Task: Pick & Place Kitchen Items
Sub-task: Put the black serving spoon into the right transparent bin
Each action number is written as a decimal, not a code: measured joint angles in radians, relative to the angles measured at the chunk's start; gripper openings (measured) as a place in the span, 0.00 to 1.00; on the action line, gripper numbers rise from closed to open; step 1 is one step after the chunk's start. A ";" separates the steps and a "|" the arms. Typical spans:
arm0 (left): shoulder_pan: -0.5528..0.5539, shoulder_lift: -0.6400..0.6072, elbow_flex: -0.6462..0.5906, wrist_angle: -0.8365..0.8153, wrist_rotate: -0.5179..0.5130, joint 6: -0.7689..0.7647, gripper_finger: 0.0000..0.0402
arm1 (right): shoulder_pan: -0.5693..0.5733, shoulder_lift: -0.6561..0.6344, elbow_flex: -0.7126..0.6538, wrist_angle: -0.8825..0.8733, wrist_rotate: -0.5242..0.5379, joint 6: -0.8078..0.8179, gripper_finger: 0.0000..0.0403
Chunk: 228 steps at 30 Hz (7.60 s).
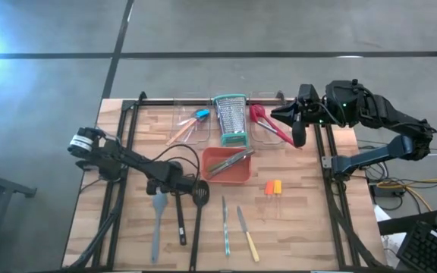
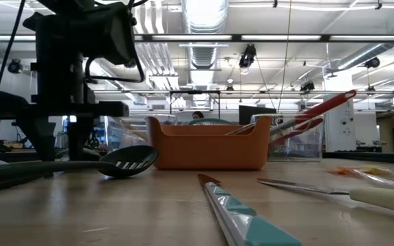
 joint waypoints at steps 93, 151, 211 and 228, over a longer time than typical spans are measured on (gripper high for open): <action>0.030 -0.774 0.018 1.143 -0.100 1.688 0.17 | 0.233 0.360 -0.220 0.995 -0.086 0.122 0.53; 0.076 -0.775 0.020 1.154 0.058 1.643 0.32 | 0.210 0.625 0.219 0.676 -0.047 0.090 0.15; 0.076 -0.803 -0.015 1.046 0.049 1.489 0.75 | -0.648 0.674 0.154 -0.786 -0.343 0.018 0.15; 0.075 -0.803 -0.015 1.089 0.057 1.450 0.75 | -0.673 0.891 0.146 -0.785 -0.343 -0.019 0.15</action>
